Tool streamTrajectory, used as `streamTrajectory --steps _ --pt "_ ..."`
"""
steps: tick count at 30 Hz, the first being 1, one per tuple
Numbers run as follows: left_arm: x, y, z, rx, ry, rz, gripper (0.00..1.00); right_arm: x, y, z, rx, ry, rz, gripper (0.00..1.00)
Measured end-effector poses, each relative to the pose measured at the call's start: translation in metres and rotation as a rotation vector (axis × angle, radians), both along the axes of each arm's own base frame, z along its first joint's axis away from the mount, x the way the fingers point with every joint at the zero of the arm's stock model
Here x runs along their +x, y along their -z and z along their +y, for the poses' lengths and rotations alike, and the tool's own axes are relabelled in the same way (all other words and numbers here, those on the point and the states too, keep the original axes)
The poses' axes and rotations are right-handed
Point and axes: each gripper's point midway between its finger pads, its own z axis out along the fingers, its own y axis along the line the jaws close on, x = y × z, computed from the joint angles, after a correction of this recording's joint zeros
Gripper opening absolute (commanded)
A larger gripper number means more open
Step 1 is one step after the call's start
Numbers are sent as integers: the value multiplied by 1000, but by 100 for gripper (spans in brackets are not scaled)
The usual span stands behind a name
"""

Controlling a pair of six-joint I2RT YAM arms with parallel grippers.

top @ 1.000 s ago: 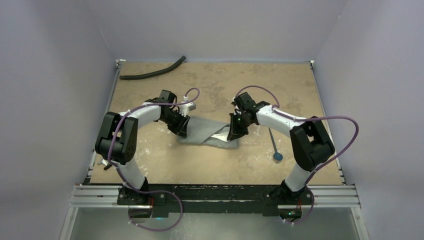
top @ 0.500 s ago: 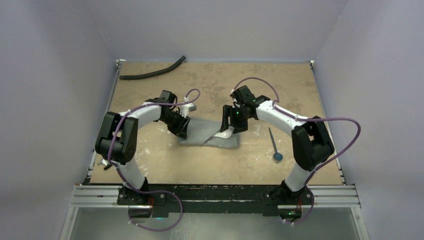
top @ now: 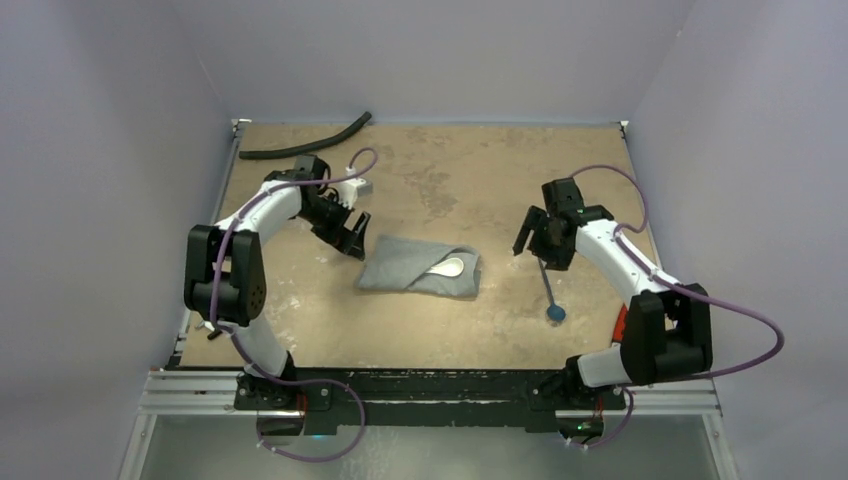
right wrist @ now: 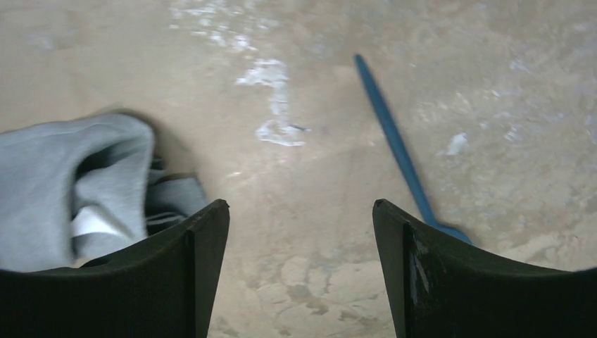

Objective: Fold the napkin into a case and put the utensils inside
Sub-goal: Insert the spoon into the folded napkin, then pick up the spoon from the corner of the board.

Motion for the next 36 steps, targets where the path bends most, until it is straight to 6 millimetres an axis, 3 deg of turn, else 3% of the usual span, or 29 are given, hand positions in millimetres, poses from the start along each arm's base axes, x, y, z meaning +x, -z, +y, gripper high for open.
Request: streamTrajectory --steps 4,9,17,19,24,26,28,30,31,33,36 --pt "12 -19 12 -6 -16 -21 98 -16 27 -22 -48 66 67 87" --pt "38 -53 31 -27 -60 -93 99 -21 50 -36 -81 112 97 88" --pt "72 -109 62 -48 -151 -211 98 -20 73 -39 -81 134 121 81" --pt "77 -121 69 -49 -167 -236 99 -20 77 -40 -81 139 123 75" --pt "85 -140 86 -46 -209 -275 99 -8 77 -38 -51 147 71 38" --pt "86 -144 92 -44 -223 -282 99 -1 77 -35 -25 146 37 17" --pt "86 -146 95 -46 -230 -284 99 6 77 -28 12 141 10 6" --pt "86 -146 94 -52 -230 -279 99 12 78 -19 61 135 -5 7" --pt "85 -145 93 -57 -229 -275 99 14 78 -15 79 132 -8 13" --pt "84 -145 91 -71 -224 -271 99 17 77 -12 98 133 -16 38" --pt "80 -140 87 -89 -219 -252 98 20 72 -8 120 127 -28 50"
